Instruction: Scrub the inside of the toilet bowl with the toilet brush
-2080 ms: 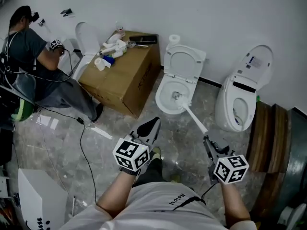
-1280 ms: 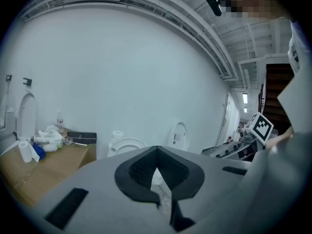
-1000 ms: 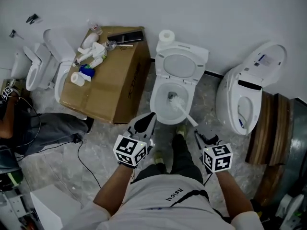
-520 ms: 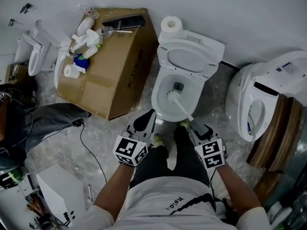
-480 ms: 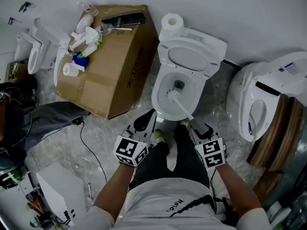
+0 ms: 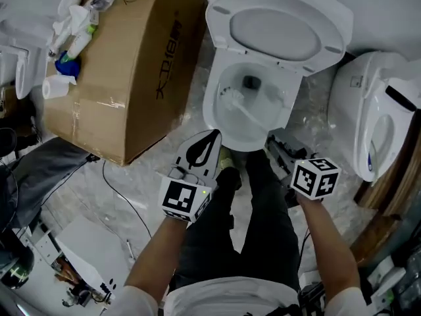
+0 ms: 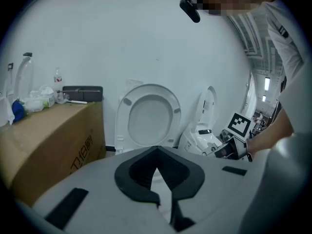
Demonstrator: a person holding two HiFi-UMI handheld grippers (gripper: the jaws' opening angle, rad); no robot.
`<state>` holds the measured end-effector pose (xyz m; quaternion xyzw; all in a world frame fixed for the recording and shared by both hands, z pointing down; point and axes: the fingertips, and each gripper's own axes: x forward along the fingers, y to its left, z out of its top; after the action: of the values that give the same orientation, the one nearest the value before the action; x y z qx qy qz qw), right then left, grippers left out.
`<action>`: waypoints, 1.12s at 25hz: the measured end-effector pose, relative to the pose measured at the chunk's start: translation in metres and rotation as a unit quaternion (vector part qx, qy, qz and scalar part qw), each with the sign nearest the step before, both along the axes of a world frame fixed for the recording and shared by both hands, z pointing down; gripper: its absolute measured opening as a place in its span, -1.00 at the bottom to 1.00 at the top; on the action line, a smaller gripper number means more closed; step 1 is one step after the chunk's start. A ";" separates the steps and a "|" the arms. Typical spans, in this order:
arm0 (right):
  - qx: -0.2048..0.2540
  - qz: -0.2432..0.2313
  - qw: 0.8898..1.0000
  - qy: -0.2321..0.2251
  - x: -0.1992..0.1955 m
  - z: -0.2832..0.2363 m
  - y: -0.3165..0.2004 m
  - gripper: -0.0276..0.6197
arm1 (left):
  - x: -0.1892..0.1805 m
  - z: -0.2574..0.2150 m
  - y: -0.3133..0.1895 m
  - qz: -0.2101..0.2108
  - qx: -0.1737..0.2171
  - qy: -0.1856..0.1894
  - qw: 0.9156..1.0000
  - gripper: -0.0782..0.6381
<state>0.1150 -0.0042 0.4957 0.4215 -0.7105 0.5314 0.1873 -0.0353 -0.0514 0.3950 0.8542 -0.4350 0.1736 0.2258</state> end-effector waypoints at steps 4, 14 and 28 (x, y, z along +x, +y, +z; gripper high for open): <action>-0.032 0.073 0.996 -0.048 -0.001 0.050 -0.007 -0.43 | -0.008 0.040 -0.007 0.006 -0.004 0.000 1.000 -0.76; -0.040 0.122 0.989 -0.075 -0.018 0.106 -0.028 -0.43 | -0.029 0.086 -0.005 0.008 -0.012 -0.005 1.000 -0.76; -0.086 0.024 0.994 -0.058 -0.040 0.115 0.004 -0.43 | -0.045 0.100 0.000 -0.012 -0.018 0.006 1.000 -0.76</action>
<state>0.0751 -0.0001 0.6105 0.3890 -0.6614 0.6187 0.1688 -0.0804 -0.0512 0.4945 0.8458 -0.4402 0.1737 0.2462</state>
